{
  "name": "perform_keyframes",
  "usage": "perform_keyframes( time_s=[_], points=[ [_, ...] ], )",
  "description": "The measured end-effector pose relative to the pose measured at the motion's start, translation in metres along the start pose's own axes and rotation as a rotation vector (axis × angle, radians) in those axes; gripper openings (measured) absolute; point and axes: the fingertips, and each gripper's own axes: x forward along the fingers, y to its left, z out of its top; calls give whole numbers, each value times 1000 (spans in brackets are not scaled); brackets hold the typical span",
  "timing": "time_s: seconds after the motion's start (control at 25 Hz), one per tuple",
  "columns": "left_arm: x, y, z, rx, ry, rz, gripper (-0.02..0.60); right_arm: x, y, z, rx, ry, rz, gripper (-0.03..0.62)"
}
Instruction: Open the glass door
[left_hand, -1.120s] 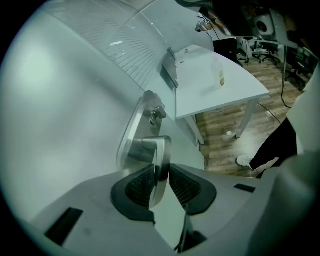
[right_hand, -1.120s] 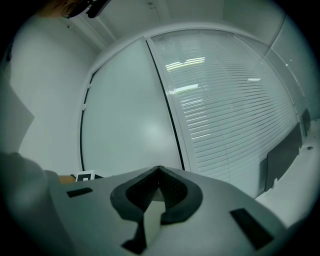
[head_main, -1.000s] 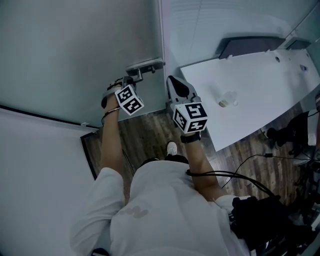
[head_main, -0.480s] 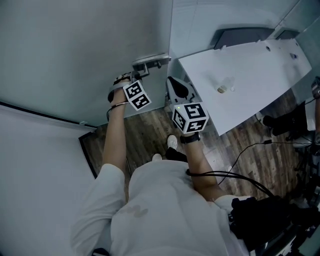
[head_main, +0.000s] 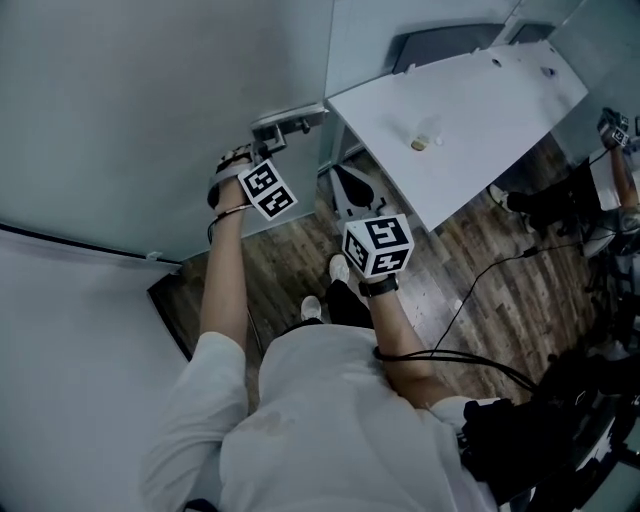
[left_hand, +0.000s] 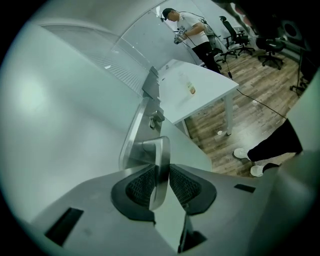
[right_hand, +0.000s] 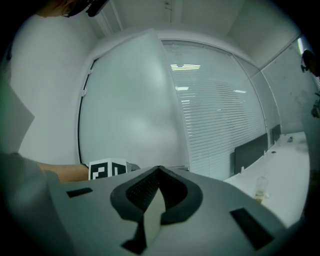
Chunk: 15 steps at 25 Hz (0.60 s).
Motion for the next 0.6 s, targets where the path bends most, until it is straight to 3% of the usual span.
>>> perform_keyframes(
  time_s=[0.28, 0.6],
  points=[
    [-27, -28, 7, -6, -5, 9, 77, -51, 4, -7, -15, 11, -38, -3],
    [-58, -65, 3, 4, 53, 34, 81, -106, 20, 11, -58, -45, 1, -3]
  ],
)
